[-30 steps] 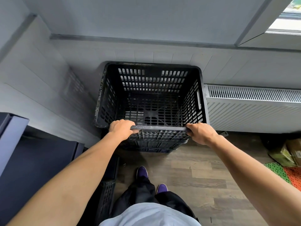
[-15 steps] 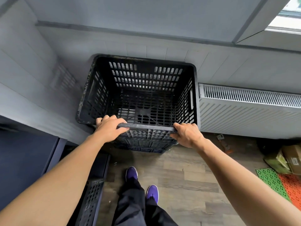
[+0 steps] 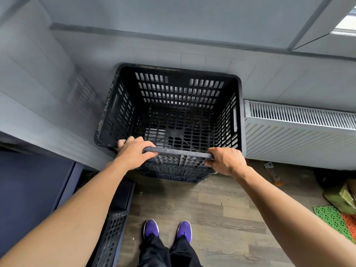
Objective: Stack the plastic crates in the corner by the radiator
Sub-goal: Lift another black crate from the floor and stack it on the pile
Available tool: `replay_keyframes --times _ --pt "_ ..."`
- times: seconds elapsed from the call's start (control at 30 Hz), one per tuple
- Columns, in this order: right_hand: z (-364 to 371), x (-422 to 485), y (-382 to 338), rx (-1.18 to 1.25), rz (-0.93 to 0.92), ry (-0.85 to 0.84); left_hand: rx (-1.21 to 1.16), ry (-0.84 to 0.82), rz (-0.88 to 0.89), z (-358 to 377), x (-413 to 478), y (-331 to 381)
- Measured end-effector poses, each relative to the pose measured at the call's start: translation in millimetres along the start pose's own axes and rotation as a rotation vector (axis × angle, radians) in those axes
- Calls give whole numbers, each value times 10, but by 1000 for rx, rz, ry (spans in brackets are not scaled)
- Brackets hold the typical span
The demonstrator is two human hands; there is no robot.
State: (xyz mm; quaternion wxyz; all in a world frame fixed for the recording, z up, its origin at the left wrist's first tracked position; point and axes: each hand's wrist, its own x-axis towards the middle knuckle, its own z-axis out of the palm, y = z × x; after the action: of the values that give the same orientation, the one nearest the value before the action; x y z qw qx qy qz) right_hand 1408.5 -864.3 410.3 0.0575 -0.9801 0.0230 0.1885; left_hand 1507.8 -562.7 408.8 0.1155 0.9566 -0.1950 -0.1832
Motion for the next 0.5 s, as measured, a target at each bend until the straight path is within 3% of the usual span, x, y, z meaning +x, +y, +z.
replay_keyframes --times 0.5 --pt "-43 -63 -90 -17 -30 -4 63 -24 9 -15 -30 -34"
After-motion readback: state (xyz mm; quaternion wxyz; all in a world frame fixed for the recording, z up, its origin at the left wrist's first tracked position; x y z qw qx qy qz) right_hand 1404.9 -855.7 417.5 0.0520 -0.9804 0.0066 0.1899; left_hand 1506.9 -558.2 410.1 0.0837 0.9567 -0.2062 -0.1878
